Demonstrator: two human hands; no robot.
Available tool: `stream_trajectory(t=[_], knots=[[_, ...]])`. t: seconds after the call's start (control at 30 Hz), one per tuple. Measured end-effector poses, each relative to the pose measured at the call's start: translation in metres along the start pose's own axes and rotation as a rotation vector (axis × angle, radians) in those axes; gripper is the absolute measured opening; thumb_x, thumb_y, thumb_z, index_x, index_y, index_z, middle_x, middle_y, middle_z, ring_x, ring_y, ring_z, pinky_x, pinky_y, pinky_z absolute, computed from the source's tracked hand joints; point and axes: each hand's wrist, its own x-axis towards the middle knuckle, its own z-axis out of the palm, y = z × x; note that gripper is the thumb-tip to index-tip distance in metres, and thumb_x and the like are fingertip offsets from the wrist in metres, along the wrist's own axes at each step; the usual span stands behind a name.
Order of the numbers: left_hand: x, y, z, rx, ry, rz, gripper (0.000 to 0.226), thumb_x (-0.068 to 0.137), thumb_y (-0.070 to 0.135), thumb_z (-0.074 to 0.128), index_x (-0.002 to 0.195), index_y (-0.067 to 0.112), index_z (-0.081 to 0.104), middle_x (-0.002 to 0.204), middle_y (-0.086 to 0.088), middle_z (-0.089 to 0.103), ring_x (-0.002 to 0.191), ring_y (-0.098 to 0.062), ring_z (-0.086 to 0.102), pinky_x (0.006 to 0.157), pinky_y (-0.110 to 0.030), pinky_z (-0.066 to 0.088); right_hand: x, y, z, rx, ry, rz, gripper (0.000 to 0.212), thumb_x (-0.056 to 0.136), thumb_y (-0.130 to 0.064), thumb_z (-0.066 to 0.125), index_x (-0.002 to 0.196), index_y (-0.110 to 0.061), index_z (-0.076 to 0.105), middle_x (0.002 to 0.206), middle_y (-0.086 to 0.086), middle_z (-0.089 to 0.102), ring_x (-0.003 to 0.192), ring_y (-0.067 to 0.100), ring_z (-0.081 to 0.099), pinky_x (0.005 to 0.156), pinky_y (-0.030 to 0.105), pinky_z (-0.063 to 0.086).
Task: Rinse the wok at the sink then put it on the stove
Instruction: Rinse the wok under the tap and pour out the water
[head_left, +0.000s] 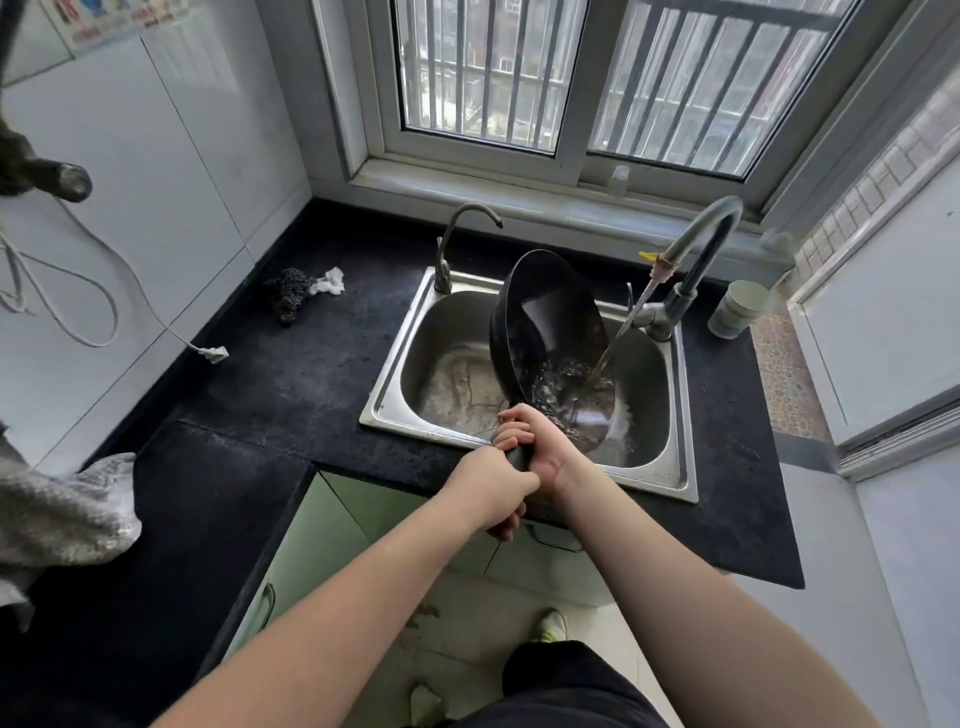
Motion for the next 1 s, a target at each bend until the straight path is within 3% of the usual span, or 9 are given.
stream_trajectory(t=[0.13, 0.23, 0.4, 0.5, 0.57, 0.7, 0.8, 0.9, 1.0], knots=[[0.001, 0.009, -0.002, -0.248, -0.057, -0.049, 0.012, 0.089, 0.009, 0.054, 0.100, 0.006, 0.052, 0.052, -0.007, 0.046, 0.027, -0.010, 0.039, 0.034, -0.017, 0.036, -0.006, -0.005, 0.010, -0.019, 0.059, -0.007, 0.055, 0.095, -0.014, 0.039, 0.040, -0.014, 0.034, 0.031, -0.005, 0.030, 0.025, 0.007, 0.032, 0.031, 0.016, 0.035], [-0.003, 0.022, -0.006, -0.350, -0.128, -0.086, 0.011, 0.092, 0.011, 0.054, 0.098, 0.019, 0.049, 0.055, -0.005, 0.042, 0.028, -0.007, 0.036, 0.033, -0.014, 0.033, -0.012, -0.010, 0.018, 0.009, 0.100, -0.001, 0.052, 0.097, -0.015, 0.043, 0.046, -0.013, 0.036, 0.033, -0.003, 0.033, 0.024, 0.010, 0.036, 0.031, 0.016, 0.039], [-0.003, 0.037, -0.015, -0.395, -0.204, -0.152, 0.011, 0.091, 0.005, 0.047, 0.085, 0.014, 0.049, 0.058, -0.003, 0.041, 0.028, -0.005, 0.036, 0.032, -0.011, 0.032, -0.020, -0.013, 0.029, -0.072, 0.143, 0.015, 0.062, 0.100, -0.020, 0.041, 0.039, -0.011, 0.039, 0.031, -0.002, 0.035, 0.024, 0.012, 0.039, 0.031, 0.014, 0.039], [0.001, 0.044, -0.020, -0.420, -0.206, -0.192, 0.044, 0.090, 0.004, 0.044, 0.129, 0.024, 0.049, 0.058, -0.001, 0.042, 0.029, -0.003, 0.038, 0.032, -0.011, 0.032, -0.024, -0.016, 0.032, -0.106, 0.180, 0.029, 0.065, 0.101, -0.022, 0.039, 0.037, -0.011, 0.039, 0.031, -0.002, 0.037, 0.023, 0.012, 0.039, 0.032, 0.015, 0.040], [0.002, 0.046, -0.021, -0.435, -0.212, -0.197, 0.055, 0.091, 0.004, 0.043, 0.141, 0.026, 0.041, 0.056, 0.000, 0.043, 0.029, -0.003, 0.038, 0.031, -0.011, 0.032, -0.024, -0.017, 0.032, -0.117, 0.188, 0.050, 0.066, 0.101, -0.023, 0.038, 0.037, -0.011, 0.039, 0.032, -0.002, 0.037, 0.024, 0.013, 0.040, 0.035, 0.016, 0.042], [-0.002, 0.052, -0.026, -0.552, -0.286, -0.230, 0.027, 0.092, 0.003, 0.042, 0.103, 0.023, 0.055, 0.048, 0.002, 0.043, 0.029, -0.002, 0.038, 0.030, -0.010, 0.032, -0.023, -0.021, 0.031, -0.210, 0.222, 0.096, 0.059, 0.099, -0.018, 0.040, 0.041, -0.007, 0.042, 0.039, 0.001, 0.043, 0.033, 0.015, 0.047, 0.037, 0.018, 0.047], [-0.003, 0.053, -0.033, -0.609, -0.336, -0.256, 0.022, 0.091, 0.004, 0.045, 0.072, 0.013, 0.051, 0.047, 0.003, 0.043, 0.030, -0.001, 0.038, 0.029, -0.010, 0.033, -0.023, -0.022, 0.036, -0.341, 0.292, 0.137, 0.030, 0.093, -0.013, 0.044, 0.067, 0.000, 0.051, 0.073, 0.011, 0.055, 0.071, 0.020, 0.058, 0.038, 0.034, 0.053], [0.000, 0.051, -0.036, -0.705, -0.367, -0.304, 0.027, 0.092, 0.006, 0.046, 0.065, 0.011, 0.048, 0.048, 0.003, 0.044, 0.030, -0.002, 0.039, 0.029, -0.011, 0.035, -0.023, -0.022, 0.037, -0.280, 0.306, 0.147, 0.031, 0.097, -0.020, 0.045, 0.083, 0.006, 0.055, 0.105, 0.013, 0.058, 0.122, 0.017, 0.054, 0.043, 0.038, 0.054], [0.003, 0.046, -0.033, -0.785, -0.406, -0.351, 0.029, 0.093, 0.007, 0.047, 0.064, 0.010, 0.047, 0.046, 0.003, 0.044, 0.029, -0.002, 0.040, 0.028, -0.011, 0.035, -0.030, -0.024, 0.033, -0.220, 0.316, 0.165, 0.036, 0.099, -0.018, 0.043, 0.087, 0.014, 0.054, 0.119, 0.020, 0.057, 0.135, 0.020, 0.043, 0.084, 0.033, 0.053]])
